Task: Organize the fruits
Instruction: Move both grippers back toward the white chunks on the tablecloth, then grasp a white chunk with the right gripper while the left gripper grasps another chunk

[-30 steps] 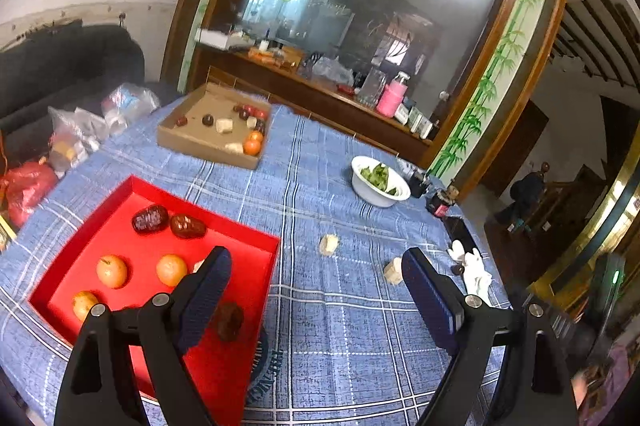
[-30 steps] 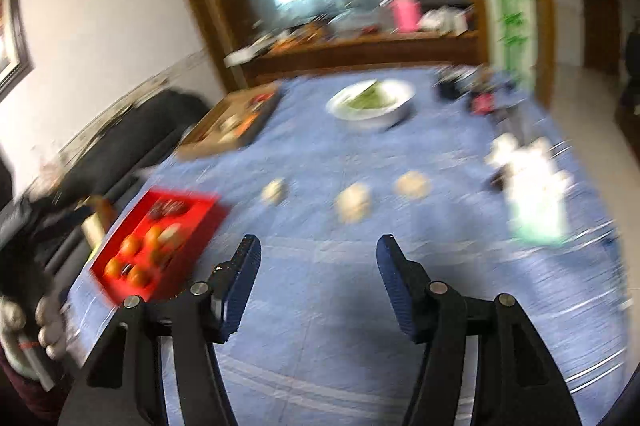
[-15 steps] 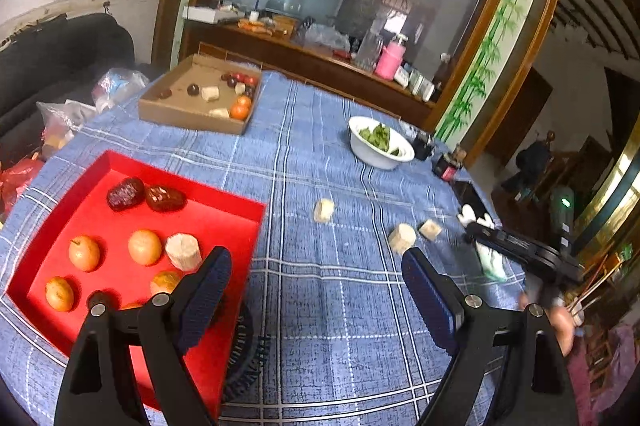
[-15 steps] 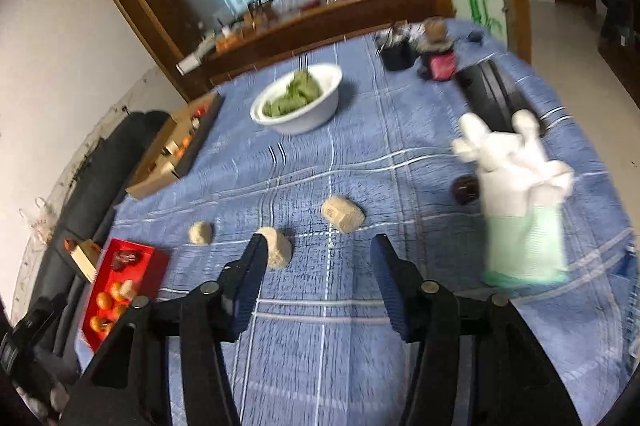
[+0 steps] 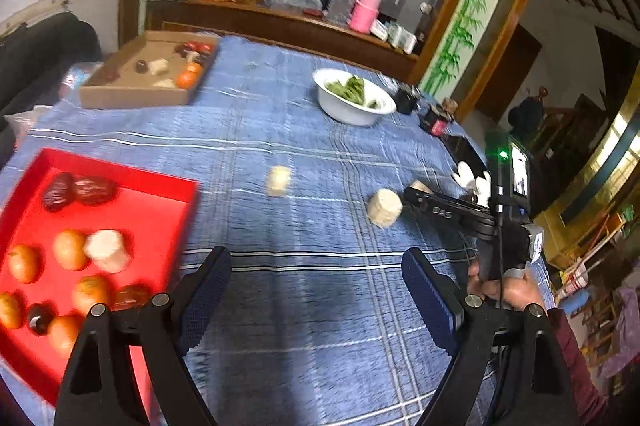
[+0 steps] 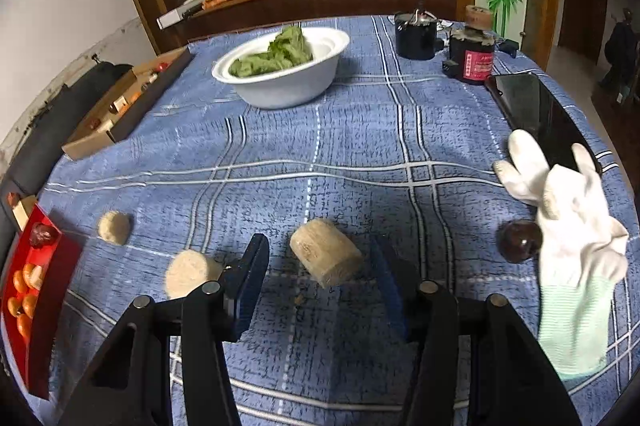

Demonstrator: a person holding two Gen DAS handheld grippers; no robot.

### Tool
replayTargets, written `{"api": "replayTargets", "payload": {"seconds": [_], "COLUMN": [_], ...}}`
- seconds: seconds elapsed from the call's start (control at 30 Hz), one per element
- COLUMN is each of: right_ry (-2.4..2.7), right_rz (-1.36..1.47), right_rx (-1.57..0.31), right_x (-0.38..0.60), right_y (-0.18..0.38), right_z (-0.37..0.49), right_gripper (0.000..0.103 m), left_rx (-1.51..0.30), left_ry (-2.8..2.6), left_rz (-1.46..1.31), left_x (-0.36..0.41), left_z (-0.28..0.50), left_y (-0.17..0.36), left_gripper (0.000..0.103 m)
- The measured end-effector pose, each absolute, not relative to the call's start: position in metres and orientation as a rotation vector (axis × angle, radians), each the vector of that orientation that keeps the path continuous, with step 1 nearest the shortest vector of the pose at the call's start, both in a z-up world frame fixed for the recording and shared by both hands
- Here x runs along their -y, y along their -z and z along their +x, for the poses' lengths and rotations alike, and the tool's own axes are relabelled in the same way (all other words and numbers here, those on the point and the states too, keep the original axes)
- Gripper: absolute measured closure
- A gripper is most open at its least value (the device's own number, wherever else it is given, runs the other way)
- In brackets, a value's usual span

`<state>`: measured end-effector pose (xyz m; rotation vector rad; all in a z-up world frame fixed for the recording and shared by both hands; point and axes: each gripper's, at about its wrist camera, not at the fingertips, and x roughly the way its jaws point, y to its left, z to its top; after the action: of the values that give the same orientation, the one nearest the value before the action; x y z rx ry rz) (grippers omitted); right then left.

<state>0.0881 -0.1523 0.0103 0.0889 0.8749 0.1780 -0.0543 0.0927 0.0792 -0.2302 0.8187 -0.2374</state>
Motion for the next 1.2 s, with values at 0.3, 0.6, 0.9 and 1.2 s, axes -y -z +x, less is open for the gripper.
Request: {"api": "replayTargets", "payload": {"seconds": [0.3,0.6,0.9,1.2], "right_ry": [-0.186,-0.178,-0.187,-0.207], "right_rz": [0.144,0.24,0.243,0.231], "right_rx": [-0.889,-0.869,-0.889,-0.875], "right_x": [0.164,0.188,0.187,0.182], "right_y": [-0.011,-0.027,-0.025,-0.026], "right_z": [0.085,0.081,0.083,0.081], "right_gripper": [0.076,0.077,0.078,0.078], "left_rx": [-0.84,-0.896,-0.898,-0.865], "left_ry": [0.3,0.343,0.32,0.29], "left_rz": [-0.139,-0.043,0.021,-0.101], "left_x": [-0.037,0.012,0.034,-0.004], "left_z": [-0.012,0.037,0.051,0.032], "left_y": [-0.069,-0.035,-0.018,-0.035], "left_gripper": [0.025,0.036,0.07,0.07]}}
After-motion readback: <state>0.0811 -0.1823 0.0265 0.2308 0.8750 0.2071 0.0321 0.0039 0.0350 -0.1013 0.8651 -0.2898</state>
